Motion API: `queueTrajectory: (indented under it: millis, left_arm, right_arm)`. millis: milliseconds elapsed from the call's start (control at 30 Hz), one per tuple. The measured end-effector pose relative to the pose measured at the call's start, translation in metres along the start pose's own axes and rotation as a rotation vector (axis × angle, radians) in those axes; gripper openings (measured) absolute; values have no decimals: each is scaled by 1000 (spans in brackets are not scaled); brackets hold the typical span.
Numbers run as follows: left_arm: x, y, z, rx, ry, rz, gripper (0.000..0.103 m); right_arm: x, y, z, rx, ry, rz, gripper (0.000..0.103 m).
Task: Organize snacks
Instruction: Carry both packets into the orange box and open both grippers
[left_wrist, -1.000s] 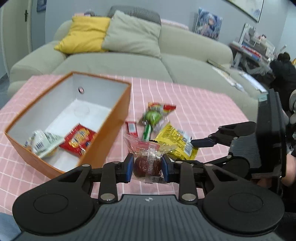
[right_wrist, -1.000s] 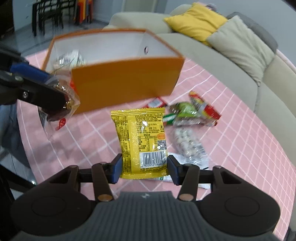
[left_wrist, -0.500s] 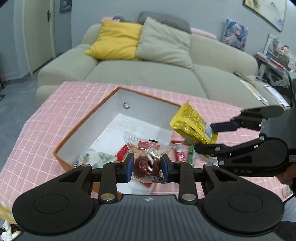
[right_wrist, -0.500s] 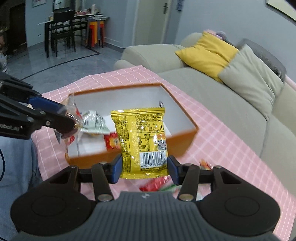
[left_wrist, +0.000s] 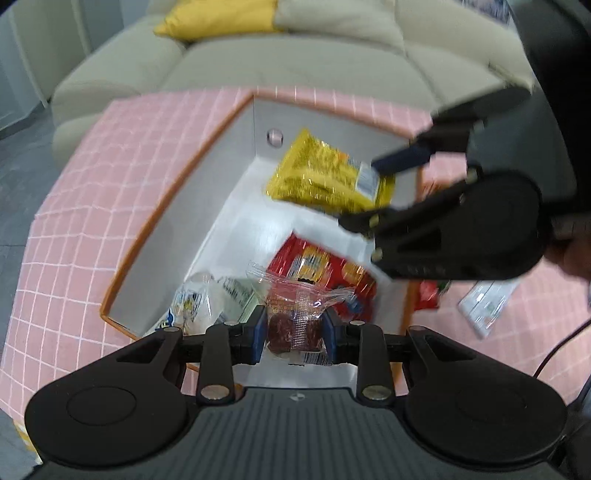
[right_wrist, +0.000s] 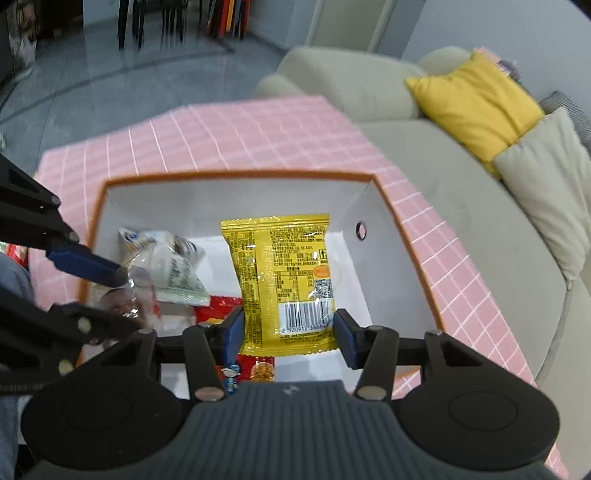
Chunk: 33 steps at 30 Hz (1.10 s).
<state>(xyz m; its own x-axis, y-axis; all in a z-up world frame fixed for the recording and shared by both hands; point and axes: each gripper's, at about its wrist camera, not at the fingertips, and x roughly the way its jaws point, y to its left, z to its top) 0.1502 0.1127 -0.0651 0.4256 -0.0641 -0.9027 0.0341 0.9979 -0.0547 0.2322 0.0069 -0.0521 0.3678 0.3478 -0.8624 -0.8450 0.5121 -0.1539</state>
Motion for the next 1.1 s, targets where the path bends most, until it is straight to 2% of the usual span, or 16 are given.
queueTrajectory:
  millis: [267,600,700,833,900,933,1100]
  left_arm:
    - [40,1,9,48,139,-10,35]
    - [70,2,14,41,222,-10,36]
    - [73,4,13,37,233,-19,36]
    - [74,2,10,54,243,-5,45]
    - [72,3,9,47,239,-7,54]
    - [69,3,9,44,232,-7,55]
    - [49,1,10,45,195,5,56]
  right_arm:
    - [58,-10,10,3,150,4,49]
    - [92,-8,7,-36,245,-9,50]
    - [96,-11,7,-17,254,-7,51]
    - [93,-12,9,-4,230,-8,55]
    - [91,-15,9,-5,223,-5,65]
    - [88,-14,9,-5,218,-6,66]
    - [71,-14,12,1,193,2,68]
